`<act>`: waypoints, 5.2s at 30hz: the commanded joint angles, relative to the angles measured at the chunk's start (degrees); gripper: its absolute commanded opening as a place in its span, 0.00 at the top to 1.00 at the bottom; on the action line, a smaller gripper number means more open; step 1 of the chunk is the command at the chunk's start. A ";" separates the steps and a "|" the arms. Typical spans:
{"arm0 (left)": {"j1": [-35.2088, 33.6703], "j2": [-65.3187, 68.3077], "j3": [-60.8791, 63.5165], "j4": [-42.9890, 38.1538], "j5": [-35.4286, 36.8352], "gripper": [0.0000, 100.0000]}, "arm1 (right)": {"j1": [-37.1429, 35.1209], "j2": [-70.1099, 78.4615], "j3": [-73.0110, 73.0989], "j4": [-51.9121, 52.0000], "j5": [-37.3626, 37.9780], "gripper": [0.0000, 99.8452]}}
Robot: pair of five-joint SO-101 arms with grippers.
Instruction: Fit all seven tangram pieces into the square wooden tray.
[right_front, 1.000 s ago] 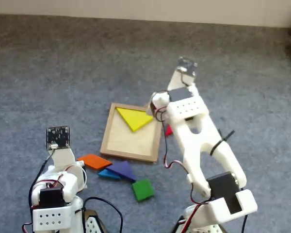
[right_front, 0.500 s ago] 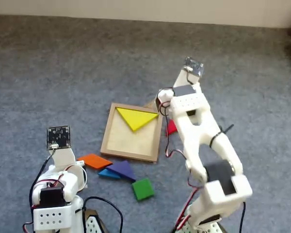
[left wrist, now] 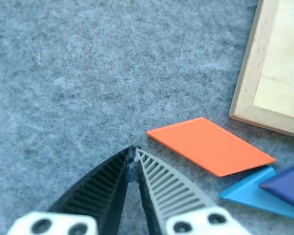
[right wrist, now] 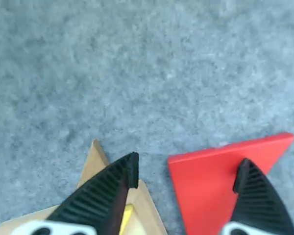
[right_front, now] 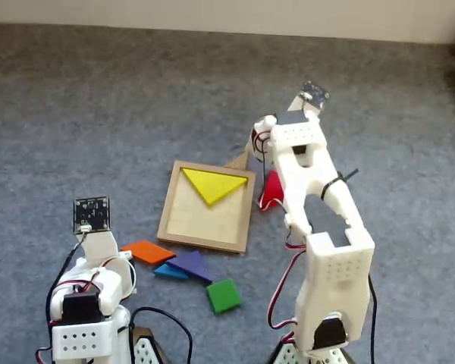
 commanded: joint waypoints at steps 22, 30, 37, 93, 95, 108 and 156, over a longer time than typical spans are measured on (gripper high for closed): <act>0.57 -3.03 1.10 0.26 -0.53 0.99 | 2.86 11.56 -14.99 18.77 -3.25 0.70; 0.57 -3.03 1.10 0.26 -0.53 0.99 | 4.18 11.56 -14.73 18.77 -3.60 0.70; 0.57 -3.03 1.10 0.26 -0.53 0.99 | 4.44 11.12 -14.90 18.86 -3.25 0.87; 0.57 -3.03 1.10 0.26 -0.53 0.99 | -14.37 -2.24 -6.37 27.65 25.32 0.99; 0.57 -3.03 1.10 0.26 -0.53 0.99 | -15.34 -2.24 -6.29 27.74 25.32 0.99; 0.57 -3.03 1.10 0.26 -0.53 0.99 | -19.12 -2.51 -6.29 30.11 25.05 0.86; 0.57 -3.03 1.10 0.26 -0.53 0.99 | -20.97 7.87 -20.09 24.04 25.41 0.99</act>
